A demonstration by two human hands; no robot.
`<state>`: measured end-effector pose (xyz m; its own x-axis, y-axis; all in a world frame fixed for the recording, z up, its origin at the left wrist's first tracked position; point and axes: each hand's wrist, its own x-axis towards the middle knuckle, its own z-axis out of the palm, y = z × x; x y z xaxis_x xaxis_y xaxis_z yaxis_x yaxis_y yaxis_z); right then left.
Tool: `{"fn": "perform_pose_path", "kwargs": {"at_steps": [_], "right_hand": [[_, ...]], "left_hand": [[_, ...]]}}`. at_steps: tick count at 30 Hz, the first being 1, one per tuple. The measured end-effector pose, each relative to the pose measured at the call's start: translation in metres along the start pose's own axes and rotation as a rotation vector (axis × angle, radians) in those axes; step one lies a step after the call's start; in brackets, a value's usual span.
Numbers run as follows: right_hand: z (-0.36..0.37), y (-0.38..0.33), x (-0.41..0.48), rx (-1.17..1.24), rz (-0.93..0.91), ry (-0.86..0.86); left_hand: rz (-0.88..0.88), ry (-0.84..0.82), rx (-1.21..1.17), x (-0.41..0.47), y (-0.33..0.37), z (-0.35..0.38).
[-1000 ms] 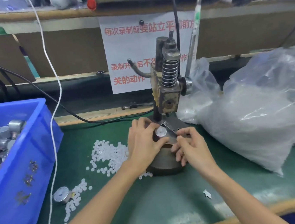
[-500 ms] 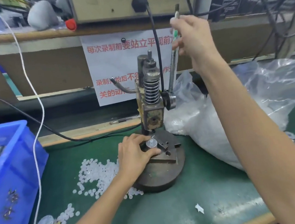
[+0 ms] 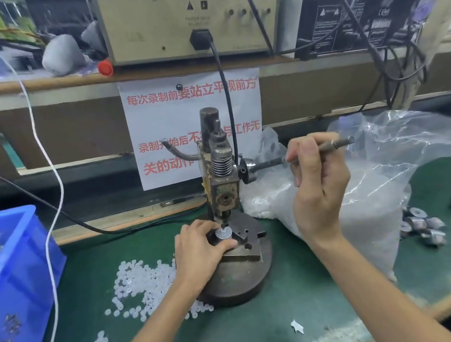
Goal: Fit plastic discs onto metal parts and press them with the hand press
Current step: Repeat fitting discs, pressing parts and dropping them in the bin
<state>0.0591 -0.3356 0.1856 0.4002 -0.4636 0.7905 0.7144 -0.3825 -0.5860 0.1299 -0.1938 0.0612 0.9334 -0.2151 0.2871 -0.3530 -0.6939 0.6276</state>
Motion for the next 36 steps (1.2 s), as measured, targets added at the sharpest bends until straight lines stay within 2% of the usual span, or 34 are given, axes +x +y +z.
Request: {"fn": "perform_pose_path", "kwargs": {"at_steps": [4, 7, 9, 14, 18, 20, 23, 27, 32, 36], "right_hand": [[0.004, 0.002, 0.003, -0.019, -0.02, 0.021], [0.014, 0.002, 0.019, -0.016, 0.052, 0.005], [0.017, 0.005, 0.019, -0.034, 0.125, -0.065], [-0.01, 0.024, -0.034, -0.345, 0.361, -0.308], [-0.061, 0.03, -0.075, -0.519, 0.621, -0.531], [-0.091, 0.023, -0.089, -0.533, 0.747, -0.578], [-0.132, 0.007, -0.104, -0.407, 0.896, -0.593], [-0.183, -0.009, -0.123, -0.391, 1.044, -0.532], [-0.266, -0.023, -0.173, -0.505, 1.17, -0.401], [-0.322, -0.013, -0.227, -0.755, 1.298, -0.339]], "left_hand": [[-0.006, 0.006, -0.014, 0.001, 0.0, 0.001], [0.001, 0.021, 0.028, -0.001, 0.002, 0.0], [0.007, 0.048, 0.051, -0.005, 0.004, 0.0], [0.097, 0.048, 0.058, -0.029, 0.017, 0.0], [0.212, -0.04, -0.139, -0.053, 0.046, 0.005], [0.272, -0.095, -0.202, -0.068, 0.065, 0.011], [0.365, -0.183, -0.236, -0.091, 0.09, 0.028], [0.418, -0.315, -0.221, -0.126, 0.116, 0.062], [0.546, -0.59, -0.196, -0.186, 0.146, 0.119], [0.619, -0.696, -0.16, -0.224, 0.148, 0.151]]}}
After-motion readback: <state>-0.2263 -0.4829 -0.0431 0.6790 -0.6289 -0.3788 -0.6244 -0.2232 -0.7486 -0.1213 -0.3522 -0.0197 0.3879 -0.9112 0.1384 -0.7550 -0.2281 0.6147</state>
